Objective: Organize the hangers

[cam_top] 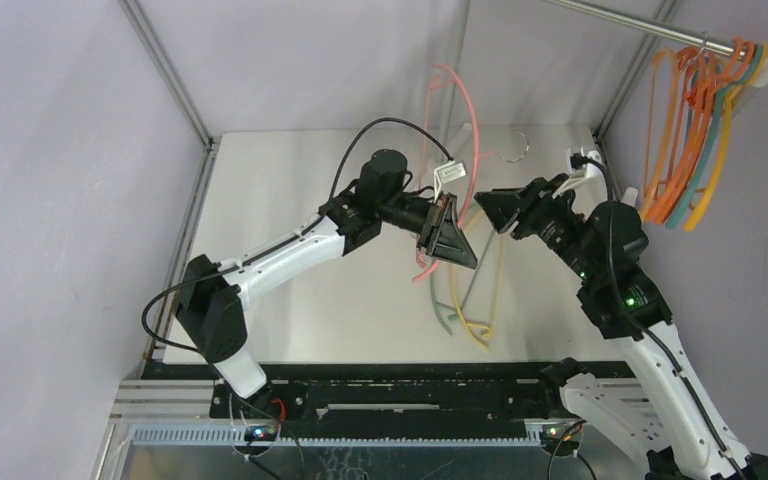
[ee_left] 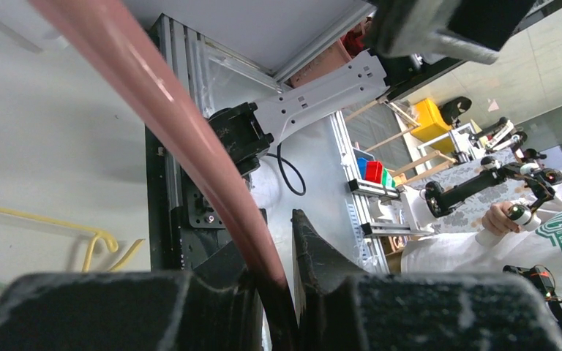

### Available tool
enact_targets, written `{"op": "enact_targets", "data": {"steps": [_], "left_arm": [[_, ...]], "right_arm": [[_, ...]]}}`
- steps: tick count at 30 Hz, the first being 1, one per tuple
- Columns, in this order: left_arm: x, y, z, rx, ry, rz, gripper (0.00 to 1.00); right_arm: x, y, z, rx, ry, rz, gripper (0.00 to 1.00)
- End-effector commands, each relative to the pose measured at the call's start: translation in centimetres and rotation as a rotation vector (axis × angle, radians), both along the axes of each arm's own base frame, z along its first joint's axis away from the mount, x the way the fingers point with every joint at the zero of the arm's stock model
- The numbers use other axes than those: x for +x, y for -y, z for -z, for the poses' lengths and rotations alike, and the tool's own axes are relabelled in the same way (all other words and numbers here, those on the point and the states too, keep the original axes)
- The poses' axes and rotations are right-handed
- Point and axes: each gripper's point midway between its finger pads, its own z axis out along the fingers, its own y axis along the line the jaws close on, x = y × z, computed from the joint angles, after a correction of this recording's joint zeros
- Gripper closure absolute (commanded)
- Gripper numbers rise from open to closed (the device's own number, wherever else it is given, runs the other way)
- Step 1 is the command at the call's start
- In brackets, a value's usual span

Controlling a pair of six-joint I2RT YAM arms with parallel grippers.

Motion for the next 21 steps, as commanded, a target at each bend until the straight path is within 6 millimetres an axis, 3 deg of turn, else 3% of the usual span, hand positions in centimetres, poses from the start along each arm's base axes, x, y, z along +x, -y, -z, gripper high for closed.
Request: {"op": "enact_targets", "data": {"steps": [1,11,21], "left_arm": [[-0.2,-0.3,-0.8,-0.052,0.04,0.017,1.0],[-1.1,-0.8,-1.1,-0.06,0.051,0.009,1.0],[-0.9,-0.6,-2.7,-0.099,0.078,-0.003,1.0]], "right_arm": [[0.8,-1.3,-1.1,0.045,0.029,-0.038,0.49],[3.0,-2.7,-0.2,0.069,-0.012,-0.055,0.55],[2.9,-4.2,1.1,0.067,-0.057,-0.109,0.71]]}}
